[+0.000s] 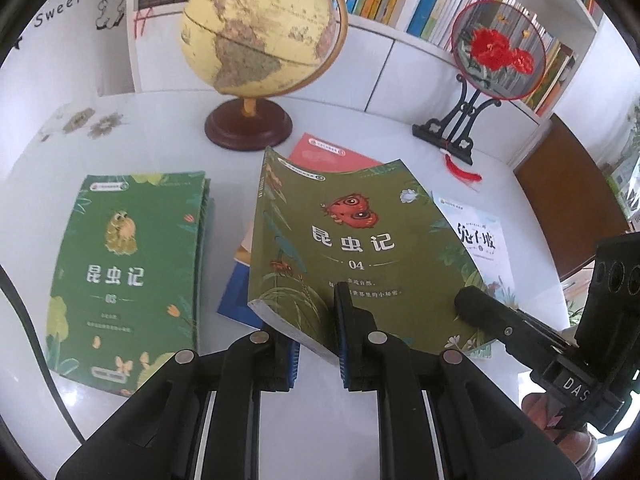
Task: Organize books
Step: 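Lift the butterfly-cover book with both grippers onto the caterpillar-cover book, then lower the butterfly-cover book flat and open both grippers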
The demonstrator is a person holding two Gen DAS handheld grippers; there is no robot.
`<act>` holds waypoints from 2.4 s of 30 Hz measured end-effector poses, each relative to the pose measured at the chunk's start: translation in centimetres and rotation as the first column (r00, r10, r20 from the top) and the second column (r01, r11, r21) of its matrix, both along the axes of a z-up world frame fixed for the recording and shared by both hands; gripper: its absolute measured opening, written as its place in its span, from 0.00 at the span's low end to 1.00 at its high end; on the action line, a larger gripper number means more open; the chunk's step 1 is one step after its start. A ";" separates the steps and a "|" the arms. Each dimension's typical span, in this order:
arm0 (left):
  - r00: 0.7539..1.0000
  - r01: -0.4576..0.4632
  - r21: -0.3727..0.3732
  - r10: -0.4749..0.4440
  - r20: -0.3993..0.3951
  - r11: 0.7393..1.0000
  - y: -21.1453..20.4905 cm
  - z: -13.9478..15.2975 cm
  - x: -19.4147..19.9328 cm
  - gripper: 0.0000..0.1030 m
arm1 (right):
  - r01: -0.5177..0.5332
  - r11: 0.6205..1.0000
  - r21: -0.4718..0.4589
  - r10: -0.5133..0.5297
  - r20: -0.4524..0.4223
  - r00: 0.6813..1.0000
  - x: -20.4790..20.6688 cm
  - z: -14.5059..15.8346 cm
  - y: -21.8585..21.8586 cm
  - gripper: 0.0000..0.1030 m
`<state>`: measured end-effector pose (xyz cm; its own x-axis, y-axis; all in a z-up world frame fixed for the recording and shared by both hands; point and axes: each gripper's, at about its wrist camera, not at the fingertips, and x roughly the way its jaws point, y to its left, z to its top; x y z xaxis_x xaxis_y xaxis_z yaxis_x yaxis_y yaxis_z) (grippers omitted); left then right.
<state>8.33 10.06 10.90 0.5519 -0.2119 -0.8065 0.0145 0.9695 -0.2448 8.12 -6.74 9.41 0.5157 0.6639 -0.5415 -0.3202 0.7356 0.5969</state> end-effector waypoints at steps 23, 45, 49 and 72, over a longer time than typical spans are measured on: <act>0.980 -0.170 0.024 0.167 0.106 0.985 11.9 3.0 -4.6 0.12 | -0.146 0.989 -0.025 0.148 0.093 0.985 0.4 3.4 12.2 0.13; 0.966 -0.256 0.005 0.256 -0.036 0.967 16.6 -3.3 -4.9 0.18 | -0.200 0.975 -0.099 0.197 -0.034 0.980 1.2 -2.8 19.1 0.14; 0.959 -0.277 0.006 0.277 -0.067 0.961 17.0 -3.5 -4.6 0.20 | -0.195 0.977 -0.088 0.191 -0.053 0.980 1.2 -3.4 19.4 0.14; 0.905 -0.339 0.030 0.335 -0.262 0.940 18.8 -6.4 -4.4 0.37 | -0.187 0.977 -0.103 0.173 -0.133 0.976 1.2 -5.8 20.2 0.14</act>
<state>3.89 28.83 4.52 0.3646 -0.0646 -0.9289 -0.3785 0.9012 -0.2112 9.31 13.42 3.58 0.3187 0.6700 -0.6705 -0.3830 0.7381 0.5555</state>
